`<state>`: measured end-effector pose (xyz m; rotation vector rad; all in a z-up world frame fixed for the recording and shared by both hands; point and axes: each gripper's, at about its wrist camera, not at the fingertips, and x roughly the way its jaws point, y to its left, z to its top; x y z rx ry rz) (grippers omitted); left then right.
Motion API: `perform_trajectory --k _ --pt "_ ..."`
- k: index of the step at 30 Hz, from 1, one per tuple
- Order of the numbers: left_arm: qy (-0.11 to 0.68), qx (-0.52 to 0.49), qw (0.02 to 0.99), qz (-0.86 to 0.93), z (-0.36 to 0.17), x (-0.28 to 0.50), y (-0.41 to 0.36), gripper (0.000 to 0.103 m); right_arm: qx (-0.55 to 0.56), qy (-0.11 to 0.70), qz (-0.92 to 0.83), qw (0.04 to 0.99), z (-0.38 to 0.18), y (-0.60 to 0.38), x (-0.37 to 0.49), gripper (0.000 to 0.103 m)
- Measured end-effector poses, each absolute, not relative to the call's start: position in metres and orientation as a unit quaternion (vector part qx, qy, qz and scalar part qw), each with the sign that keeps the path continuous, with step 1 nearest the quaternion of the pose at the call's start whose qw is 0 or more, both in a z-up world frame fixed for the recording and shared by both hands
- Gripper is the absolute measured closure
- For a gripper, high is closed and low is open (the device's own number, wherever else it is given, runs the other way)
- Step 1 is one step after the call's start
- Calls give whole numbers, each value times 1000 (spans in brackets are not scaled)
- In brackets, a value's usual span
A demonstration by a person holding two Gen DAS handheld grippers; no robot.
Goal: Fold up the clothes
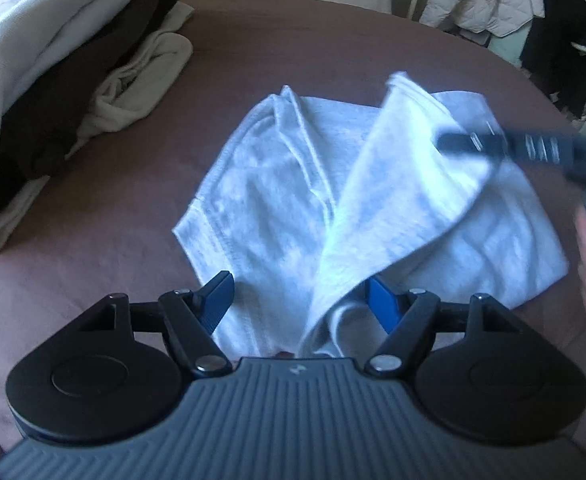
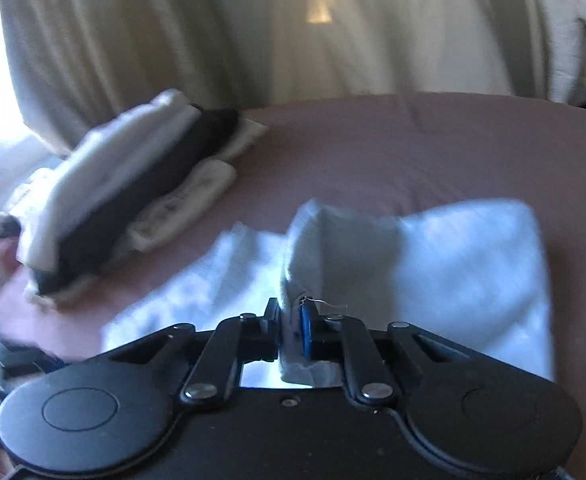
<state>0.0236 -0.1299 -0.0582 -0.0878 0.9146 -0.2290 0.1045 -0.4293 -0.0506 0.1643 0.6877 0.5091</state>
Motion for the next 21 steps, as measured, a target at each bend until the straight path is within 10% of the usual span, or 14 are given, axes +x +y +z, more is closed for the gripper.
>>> perform_trajectory --k 4,10,13,16,21 --pt "439 -15 888 -140 -58 17 -142 50 120 338 306 882 -25 -409 151 92" --pt "450 -42 882 -132 -60 21 -132 46 131 388 310 858 -28 -382 210 93" --pt "462 -108 870 -134 -62 26 -114 44 194 397 316 840 -40 -395 210 75" --pt "480 -194 842 -154 -70 31 -95 48 230 392 315 833 -55 -411 199 25" --pt "497 -265 813 -144 -85 34 -78 73 181 418 240 858 -71 -429 167 24"
